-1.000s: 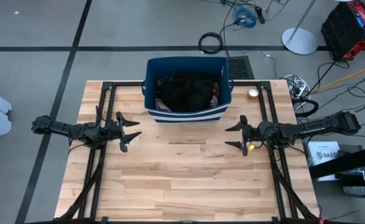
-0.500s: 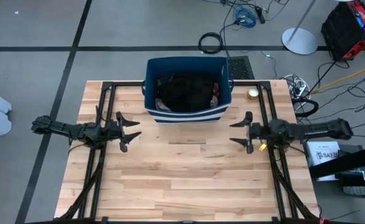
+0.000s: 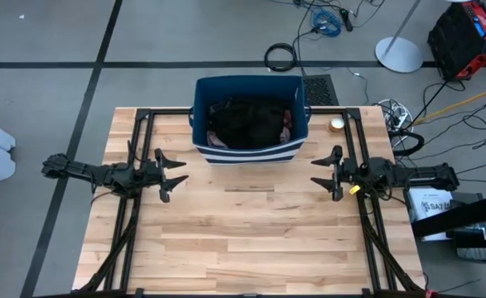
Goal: Sort clothes
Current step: Return to Home Position
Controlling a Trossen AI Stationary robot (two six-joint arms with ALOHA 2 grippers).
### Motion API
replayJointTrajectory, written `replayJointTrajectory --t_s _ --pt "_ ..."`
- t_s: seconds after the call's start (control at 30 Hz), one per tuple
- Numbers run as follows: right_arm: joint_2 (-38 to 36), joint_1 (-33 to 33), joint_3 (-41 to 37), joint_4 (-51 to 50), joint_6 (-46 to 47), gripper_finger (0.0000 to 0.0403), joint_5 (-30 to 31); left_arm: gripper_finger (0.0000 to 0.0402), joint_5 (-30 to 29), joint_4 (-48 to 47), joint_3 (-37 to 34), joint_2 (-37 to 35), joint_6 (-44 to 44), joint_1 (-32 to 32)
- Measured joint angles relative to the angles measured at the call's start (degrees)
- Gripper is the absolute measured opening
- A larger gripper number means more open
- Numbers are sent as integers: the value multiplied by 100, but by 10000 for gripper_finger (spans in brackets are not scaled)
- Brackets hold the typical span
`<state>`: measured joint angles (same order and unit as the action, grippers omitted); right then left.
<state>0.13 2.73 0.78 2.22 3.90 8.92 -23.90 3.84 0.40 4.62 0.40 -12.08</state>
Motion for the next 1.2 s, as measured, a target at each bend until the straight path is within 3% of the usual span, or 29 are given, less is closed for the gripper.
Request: replayJointTrajectory --t_s 0.17,0.4,1.2 --pt "8 -3 -2 4 -371 277 35 228 0 0 0 0 1 1" --pt "52 -3 -2 -5 587 277 2 228 0 0 -2 2 0 0" --pt "52 1 -2 -2 593 277 1 228 0 0 -2 0 2 2"
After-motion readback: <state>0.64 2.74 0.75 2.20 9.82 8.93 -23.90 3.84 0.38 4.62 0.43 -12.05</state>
